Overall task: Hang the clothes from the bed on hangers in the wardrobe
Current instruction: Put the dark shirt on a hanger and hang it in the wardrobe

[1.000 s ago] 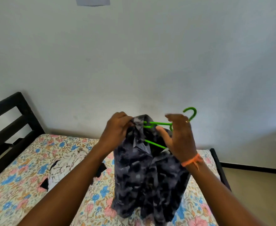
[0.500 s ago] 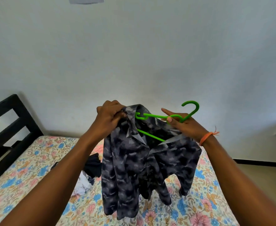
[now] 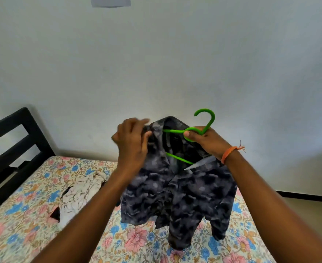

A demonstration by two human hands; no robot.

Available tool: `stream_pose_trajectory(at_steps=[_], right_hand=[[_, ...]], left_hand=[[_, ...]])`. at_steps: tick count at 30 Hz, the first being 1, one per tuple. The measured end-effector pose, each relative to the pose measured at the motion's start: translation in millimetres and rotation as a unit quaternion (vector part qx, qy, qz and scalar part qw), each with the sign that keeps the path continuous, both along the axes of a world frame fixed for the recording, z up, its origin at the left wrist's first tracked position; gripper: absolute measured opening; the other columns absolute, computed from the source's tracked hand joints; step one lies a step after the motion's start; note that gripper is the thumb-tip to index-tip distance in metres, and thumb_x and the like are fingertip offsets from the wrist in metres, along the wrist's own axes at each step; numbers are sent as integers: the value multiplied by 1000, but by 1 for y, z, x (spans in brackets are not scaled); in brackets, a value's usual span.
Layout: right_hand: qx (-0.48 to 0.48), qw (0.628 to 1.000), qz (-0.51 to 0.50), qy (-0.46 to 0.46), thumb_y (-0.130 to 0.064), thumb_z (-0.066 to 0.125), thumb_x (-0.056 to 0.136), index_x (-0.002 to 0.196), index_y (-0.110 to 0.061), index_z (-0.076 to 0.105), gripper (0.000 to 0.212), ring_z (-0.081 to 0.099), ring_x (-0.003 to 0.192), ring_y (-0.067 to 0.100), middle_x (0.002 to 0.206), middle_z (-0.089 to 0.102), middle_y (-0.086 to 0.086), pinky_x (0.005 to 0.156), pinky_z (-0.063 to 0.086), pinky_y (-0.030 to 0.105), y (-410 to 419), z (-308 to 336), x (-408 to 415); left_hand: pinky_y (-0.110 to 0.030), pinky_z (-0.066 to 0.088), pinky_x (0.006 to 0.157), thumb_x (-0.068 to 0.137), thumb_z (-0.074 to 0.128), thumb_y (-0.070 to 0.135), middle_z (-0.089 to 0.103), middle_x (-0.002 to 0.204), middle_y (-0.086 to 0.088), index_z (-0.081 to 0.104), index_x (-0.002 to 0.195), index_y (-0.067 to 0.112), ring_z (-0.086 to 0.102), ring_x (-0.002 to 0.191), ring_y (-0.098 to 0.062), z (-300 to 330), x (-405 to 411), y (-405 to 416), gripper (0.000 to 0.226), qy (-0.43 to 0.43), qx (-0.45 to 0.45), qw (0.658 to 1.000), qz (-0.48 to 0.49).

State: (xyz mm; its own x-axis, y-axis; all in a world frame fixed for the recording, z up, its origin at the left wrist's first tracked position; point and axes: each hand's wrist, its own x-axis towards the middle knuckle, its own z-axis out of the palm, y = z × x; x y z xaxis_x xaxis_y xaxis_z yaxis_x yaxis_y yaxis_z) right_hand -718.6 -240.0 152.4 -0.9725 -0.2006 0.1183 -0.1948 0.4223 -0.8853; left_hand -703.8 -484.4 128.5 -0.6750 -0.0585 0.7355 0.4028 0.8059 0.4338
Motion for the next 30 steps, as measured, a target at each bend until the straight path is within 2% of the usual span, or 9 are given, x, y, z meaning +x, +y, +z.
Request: stream_pose_trajectory(at_steps=[3, 7, 11, 13, 17, 22, 25, 28, 30], right_hand=[[-12, 1000, -14, 14, -37, 67, 90, 88, -20, 76, 20, 69, 93, 21, 97, 74, 16, 92, 53, 40, 1, 13, -2], [5, 1000, 5, 9, -46, 69, 82, 88, -19, 76, 28, 67, 97, 33, 98, 71, 24, 97, 50, 48, -7, 25, -2], [0, 1000, 13, 2, -42, 70, 87, 86, -17, 76, 26, 65, 84, 20, 89, 71, 20, 90, 50, 41, -15, 34, -1], [-7, 1000, 16, 1, -55, 70, 82, 85, -20, 77, 36, 54, 82, 22, 85, 63, 28, 81, 44, 41, -16, 33, -2], [-28, 999, 8, -14, -72, 67, 74, 86, -27, 77, 48, 45, 84, 21, 83, 54, 10, 80, 33, 38, -11, 33, 2], [-6, 1000, -23, 13, -53, 66, 83, 82, -14, 75, 40, 44, 81, 19, 80, 52, 10, 77, 34, 34, 12, 43, 1], [31, 998, -22, 48, -49, 62, 84, 102, 12, 67, 64, 46, 77, 16, 79, 50, 9, 72, 37, 24, 25, 53, -7], [68, 997, 22, 21, -34, 60, 95, 122, -4, 68, 42, 59, 86, -11, 102, 69, -9, 81, 43, 7, 31, 66, -10], [59, 998, 25, 16, -30, 59, 97, 123, -8, 68, 35, 60, 95, -15, 116, 67, -10, 78, 45, 3, 30, 69, -10]], left_hand=[[-36, 34, 82, 90, 62, 23, 46, 106, -2, 54, 106, 16, 46, 100, -23, -57, 24, 11, 20, -16, 107, 994, 25], [-35, 47, 87, 86, 62, 25, 47, 117, -4, 50, 122, 14, 52, 110, -28, -133, 32, 33, 40, -282, 16, 951, -125], [-38, 52, 83, 73, 74, 59, 52, 119, -2, 52, 119, 20, 52, 107, -24, -153, 27, 58, 64, -359, 15, 929, -86], [-31, 49, 70, 74, 74, 60, 56, 103, 0, 55, 102, 20, 55, 92, -19, -151, 26, 69, 52, -342, 60, 934, -86], [-26, 35, 60, 92, 63, 22, 58, 77, -6, 59, 89, 10, 50, 64, -18, -134, 24, 84, 12, -258, 126, 954, -87], [-34, 38, 56, 88, 53, 18, 53, 65, -7, 51, 70, 10, 49, 62, -26, -146, 28, 68, 20, -196, -12, 970, -145], [-30, 37, 60, 86, 54, 18, 55, 69, -4, 51, 72, 13, 50, 65, -25, -167, 43, 57, 15, -166, -65, 964, -197], [-31, 36, 60, 92, 54, 21, 51, 70, 0, 47, 74, 17, 46, 67, -20, -184, 58, 49, 20, -176, -60, 961, -206], [-32, 35, 57, 95, 49, 29, 46, 68, 1, 41, 73, 20, 40, 64, -17, -192, 66, 46, 25, -185, -55, 959, -206]])
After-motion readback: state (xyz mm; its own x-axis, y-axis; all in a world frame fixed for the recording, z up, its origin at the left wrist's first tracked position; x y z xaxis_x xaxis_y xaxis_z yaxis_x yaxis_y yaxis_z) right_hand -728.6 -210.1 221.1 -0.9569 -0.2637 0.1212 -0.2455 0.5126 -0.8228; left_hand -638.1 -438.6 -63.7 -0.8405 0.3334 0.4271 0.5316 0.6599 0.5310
